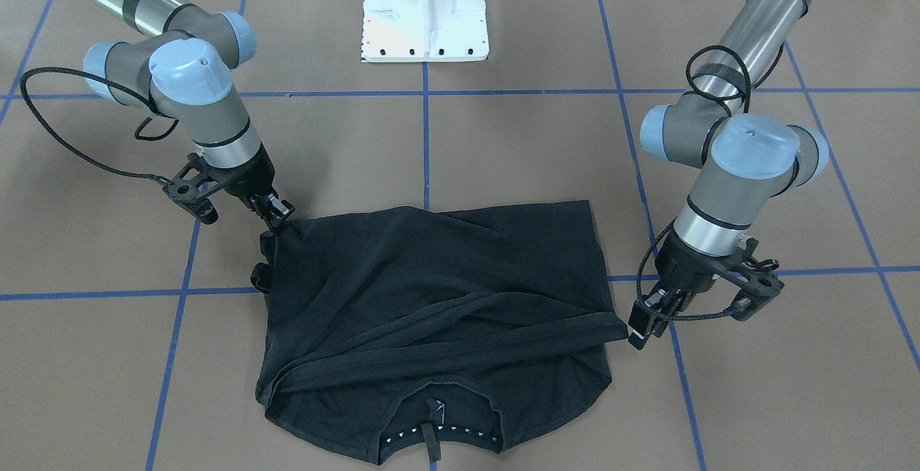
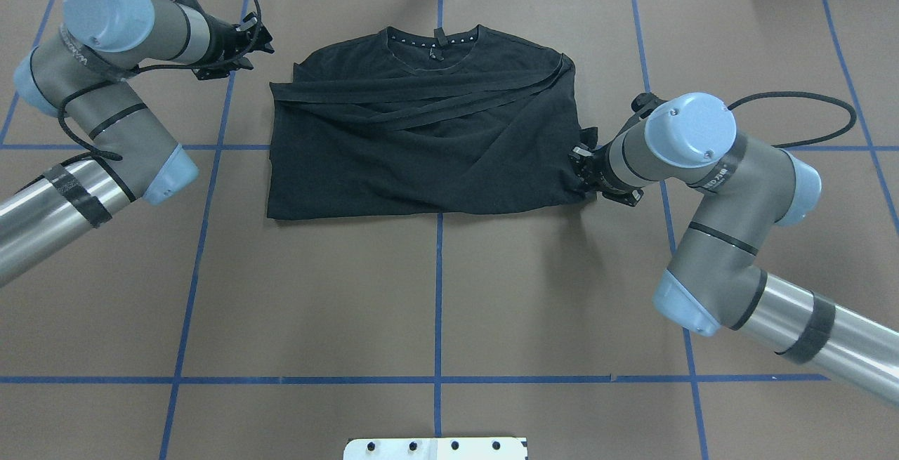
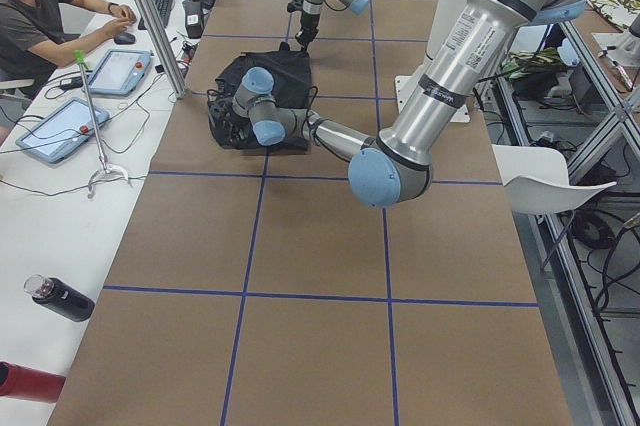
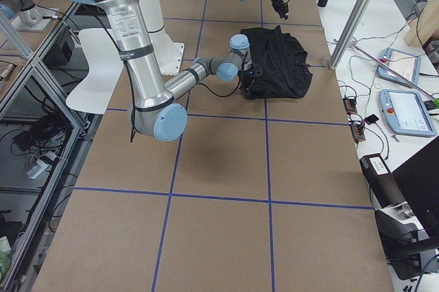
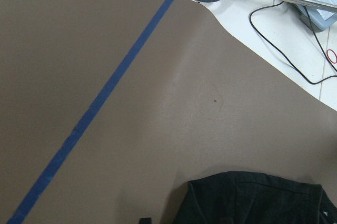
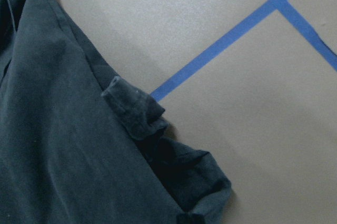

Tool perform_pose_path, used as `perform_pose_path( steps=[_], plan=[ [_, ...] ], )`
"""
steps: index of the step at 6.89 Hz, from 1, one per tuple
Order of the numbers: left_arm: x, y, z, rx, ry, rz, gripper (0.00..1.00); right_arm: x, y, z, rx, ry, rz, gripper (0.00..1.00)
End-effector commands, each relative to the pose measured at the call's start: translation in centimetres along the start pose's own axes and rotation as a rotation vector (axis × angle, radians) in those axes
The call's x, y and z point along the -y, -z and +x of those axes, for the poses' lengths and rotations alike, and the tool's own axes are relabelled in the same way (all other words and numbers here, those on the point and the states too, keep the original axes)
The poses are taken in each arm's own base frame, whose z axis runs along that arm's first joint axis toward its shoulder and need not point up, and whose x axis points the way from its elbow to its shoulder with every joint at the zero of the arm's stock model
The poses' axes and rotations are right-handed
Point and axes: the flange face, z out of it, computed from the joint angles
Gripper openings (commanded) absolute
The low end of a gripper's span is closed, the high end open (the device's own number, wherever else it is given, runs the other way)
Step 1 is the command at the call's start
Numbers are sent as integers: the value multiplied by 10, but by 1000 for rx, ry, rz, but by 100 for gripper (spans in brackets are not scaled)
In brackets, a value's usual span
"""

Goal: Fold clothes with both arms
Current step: 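Move the right gripper down to the folded shirt's side edge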

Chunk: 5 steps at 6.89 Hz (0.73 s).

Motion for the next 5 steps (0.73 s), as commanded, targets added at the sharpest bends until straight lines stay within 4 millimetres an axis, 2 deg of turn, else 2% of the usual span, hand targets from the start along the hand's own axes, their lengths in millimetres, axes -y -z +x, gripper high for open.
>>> perform_pose_path(
  steps=[1, 2, 3, 4, 5],
  plan=[
    [-2, 6, 5, -14, -2, -2, 53, -13, 59, 53, 29, 13, -74, 0],
    [-4, 12, 10, -28, -6, -5, 53, -27, 81, 86, 7, 25, -151, 0],
    [-6, 18, 15, -40, -8, -9, 53, -54, 96, 106, -13, 58, -240, 0],
    [-9, 28, 18, -59, -15, -12, 53, -94, 95, 117, -57, 104, -368, 0],
    [-15, 46, 26, -93, -23, -21, 53, -125, 103, 135, -120, 134, -528, 0]
  ],
)
